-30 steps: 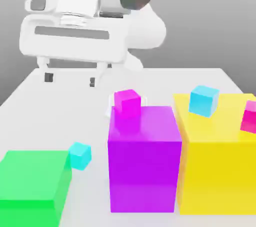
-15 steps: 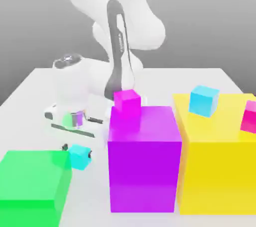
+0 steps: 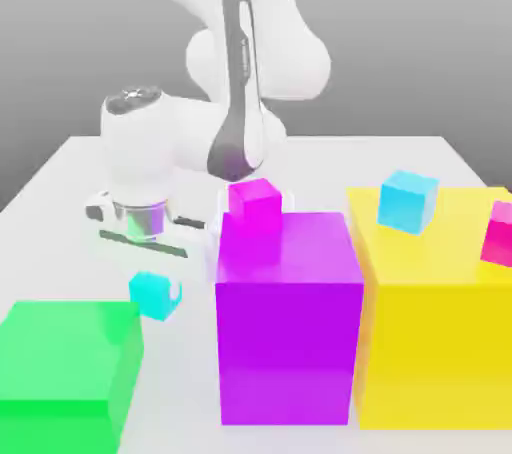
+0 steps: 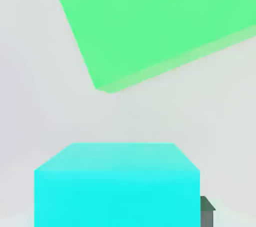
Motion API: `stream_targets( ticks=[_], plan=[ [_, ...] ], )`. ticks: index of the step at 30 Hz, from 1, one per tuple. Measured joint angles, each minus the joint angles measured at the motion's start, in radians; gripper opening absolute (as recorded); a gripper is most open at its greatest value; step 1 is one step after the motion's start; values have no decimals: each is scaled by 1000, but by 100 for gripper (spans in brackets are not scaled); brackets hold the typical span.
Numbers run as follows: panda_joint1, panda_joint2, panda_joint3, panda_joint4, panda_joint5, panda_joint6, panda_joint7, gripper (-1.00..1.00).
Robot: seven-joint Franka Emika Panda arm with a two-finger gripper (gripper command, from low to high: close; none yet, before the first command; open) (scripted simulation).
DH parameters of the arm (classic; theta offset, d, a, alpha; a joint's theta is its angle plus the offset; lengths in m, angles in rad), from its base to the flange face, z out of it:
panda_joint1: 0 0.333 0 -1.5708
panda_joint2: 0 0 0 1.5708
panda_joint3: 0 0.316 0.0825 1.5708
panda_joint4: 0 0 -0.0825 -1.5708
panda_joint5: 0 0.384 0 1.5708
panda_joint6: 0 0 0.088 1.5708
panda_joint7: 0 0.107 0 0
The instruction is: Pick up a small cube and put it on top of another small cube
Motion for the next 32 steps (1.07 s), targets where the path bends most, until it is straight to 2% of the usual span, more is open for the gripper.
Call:
stream_targets(
  ticks=[3, 6, 18, 24, 26, 28, 29, 32],
  plan=[
    [-10, -85, 25, 47, -38, -44, 32, -100],
    [21, -175, 65, 95, -31, -150, 72, -100],
    [184, -531, 213, 297, 79, -667, 198, -100],
    [234, -593, 229, 361, 142, -932, 212, -100],
    [241, -591, 237, 341, 155, -929, 213, -100],
    [243, -570, 247, 291, 164, -863, 212, -100],
    [243, -558, 252, 263, 169, -824, 211, 100],
    [243, -558, 252, 263, 169, -824, 211, 100]
  ],
)
